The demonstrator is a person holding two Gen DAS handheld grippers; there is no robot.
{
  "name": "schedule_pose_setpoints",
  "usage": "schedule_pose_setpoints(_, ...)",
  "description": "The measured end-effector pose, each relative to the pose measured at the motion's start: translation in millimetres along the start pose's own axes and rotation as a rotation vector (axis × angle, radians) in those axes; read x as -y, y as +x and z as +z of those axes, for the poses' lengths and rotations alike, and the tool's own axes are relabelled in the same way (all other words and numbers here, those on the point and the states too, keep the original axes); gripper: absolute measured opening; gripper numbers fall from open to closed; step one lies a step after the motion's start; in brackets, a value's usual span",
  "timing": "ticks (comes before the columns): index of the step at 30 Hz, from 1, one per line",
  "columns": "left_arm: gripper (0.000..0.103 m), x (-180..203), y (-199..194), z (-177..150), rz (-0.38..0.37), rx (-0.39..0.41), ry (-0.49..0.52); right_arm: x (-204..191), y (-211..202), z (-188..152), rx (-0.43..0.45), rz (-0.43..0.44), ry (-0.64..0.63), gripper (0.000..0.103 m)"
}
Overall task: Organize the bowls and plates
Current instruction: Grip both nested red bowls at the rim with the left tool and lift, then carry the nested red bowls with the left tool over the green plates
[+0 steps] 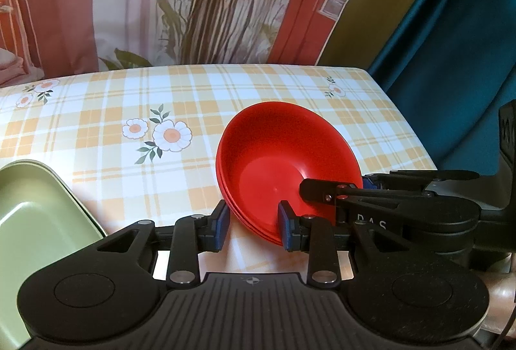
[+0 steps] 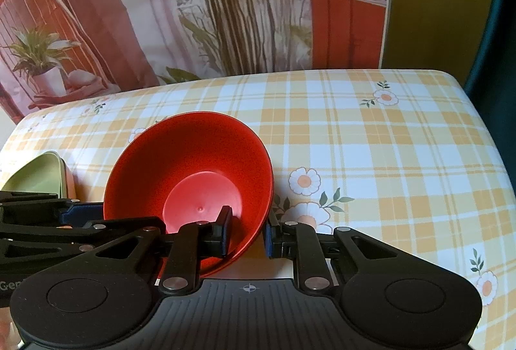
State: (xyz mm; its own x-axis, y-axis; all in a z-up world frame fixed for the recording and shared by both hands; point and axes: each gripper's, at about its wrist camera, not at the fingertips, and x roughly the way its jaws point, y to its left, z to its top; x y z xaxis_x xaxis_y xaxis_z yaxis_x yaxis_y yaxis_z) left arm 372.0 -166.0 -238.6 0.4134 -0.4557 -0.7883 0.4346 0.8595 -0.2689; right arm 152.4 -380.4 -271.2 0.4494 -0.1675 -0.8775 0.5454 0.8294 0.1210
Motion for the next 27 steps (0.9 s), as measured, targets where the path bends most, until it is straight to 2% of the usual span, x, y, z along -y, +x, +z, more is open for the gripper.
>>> schedule_pose_setpoints(11, 0.033, 2.9, -13.7, -7.3, -0.003, 0.000, -0.008, -5.2, -13.2, -7.8, -0.001, 0.001, 0.009, 0.017)
schedule_pose_setpoints(27, 0.033, 10.4, -73.7, -22.6, 0.013, 0.071, 0.014, -34.8, -59.2, -12.2, 0.042, 0.004, -0.037, 0.016)
